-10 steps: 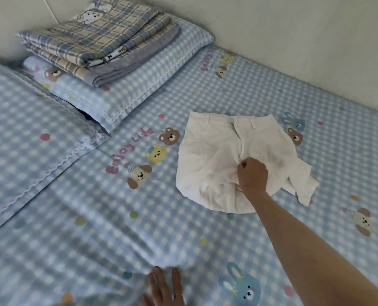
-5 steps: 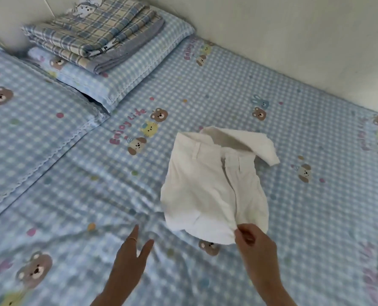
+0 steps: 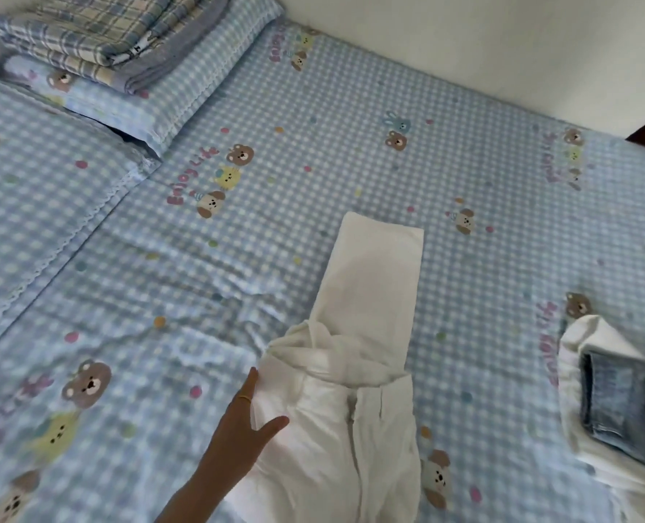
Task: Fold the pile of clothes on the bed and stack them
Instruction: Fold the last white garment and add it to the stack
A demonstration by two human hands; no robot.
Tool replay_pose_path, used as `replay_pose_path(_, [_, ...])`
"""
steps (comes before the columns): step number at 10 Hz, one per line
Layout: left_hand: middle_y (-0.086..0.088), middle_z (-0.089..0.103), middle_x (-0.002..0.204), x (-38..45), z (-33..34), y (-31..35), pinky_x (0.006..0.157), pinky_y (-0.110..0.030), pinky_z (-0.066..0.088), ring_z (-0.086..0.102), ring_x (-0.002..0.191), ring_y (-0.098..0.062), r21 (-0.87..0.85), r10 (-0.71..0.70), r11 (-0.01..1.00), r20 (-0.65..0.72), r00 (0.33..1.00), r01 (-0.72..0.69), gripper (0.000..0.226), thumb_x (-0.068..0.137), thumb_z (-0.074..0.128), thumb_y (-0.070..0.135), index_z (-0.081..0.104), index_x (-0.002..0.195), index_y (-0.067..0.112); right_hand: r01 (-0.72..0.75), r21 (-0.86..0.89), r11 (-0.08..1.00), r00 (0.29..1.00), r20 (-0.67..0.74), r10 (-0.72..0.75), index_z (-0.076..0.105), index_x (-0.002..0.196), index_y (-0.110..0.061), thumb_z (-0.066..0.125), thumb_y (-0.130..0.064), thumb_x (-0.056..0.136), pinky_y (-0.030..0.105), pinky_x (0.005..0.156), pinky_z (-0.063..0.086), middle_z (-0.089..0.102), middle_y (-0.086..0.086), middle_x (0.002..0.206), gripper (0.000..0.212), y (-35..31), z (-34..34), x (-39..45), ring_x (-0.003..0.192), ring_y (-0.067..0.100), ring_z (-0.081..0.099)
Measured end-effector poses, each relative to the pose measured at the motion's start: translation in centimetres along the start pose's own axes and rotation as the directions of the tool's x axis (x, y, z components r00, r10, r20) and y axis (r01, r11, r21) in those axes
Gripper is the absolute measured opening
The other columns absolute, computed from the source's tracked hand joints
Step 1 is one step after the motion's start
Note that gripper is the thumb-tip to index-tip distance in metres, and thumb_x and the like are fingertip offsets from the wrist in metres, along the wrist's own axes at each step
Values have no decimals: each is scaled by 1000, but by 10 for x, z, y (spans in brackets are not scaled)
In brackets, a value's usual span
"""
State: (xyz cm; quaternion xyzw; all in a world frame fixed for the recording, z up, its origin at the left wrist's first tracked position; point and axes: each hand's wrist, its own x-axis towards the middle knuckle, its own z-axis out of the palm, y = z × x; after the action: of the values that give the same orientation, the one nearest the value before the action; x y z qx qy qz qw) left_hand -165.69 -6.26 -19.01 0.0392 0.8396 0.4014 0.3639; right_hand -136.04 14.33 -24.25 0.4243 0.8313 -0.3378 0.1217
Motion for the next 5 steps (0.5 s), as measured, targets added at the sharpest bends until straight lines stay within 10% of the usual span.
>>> replay_pose_path(1, [-4, 40, 147, 14, 4, 1, 109, -31, 32, 39, 134, -17, -13, -11, 1000, -21, 1000, 10, 89, 78, 74, 31, 20, 149, 22, 0, 125, 992, 970, -242, 31, 73, 91, -21, 72, 17, 71, 6, 83, 40, 73, 9, 95, 43, -84, -50, 70, 92, 26, 70])
replay_pose_path(2, [1, 61, 120, 31, 1, 15, 92, -31, 46, 57, 111, -17, -89, -6, 996, -77, 997, -1, 68, 79, 74, 30, 41, 137, 26, 42, 70, 997, 995, -91, -35, 35, 143, -4, 49, -10, 96, 29, 109, 26, 34, 9, 149, 49, -102, -40, 115, 139, 23, 32])
replay_pose_path(3, [15, 66, 75, 37, -5, 31, 60, -15, 44, 60, 71, -5, -125, 78, 988, -119, 990, -93, 17, 81, 70, 31, 60, 94, 33, -63, 125, 990, 995, 86, 52, 25, 144, 1, 46, -13, 97, 36, 108, 29, 38, 8, 143, 53, -117, -37, 159, 134, 26, 35])
replay_pose_path(4, [12, 56, 59, 26, -16, 43, 50, -13, 36, 44, 52, -2, -114, 179, 974, -128, 975, -194, 17, 86, 65, 24, 55, 72, 27, -163, 180, 970, 984, 106, 146, 43, 131, 2, 59, -10, 90, 33, 92, 42, 57, 16, 120, 46, -116, -35, 164, 104, 27, 55])
replay_pose_path(5, [8, 58, 62, -5, -34, 53, 59, -16, 38, 48, 58, -4, -118, 194, 971, -129, 973, -209, 17, 89, 62, 17, 55, 75, 23, -230, 148, 962, 968, 141, 210, 31, 141, 4, 60, -20, 91, 34, 103, 38, 42, 20, 139, 63, -107, -48, 145, 120, 28, 48])
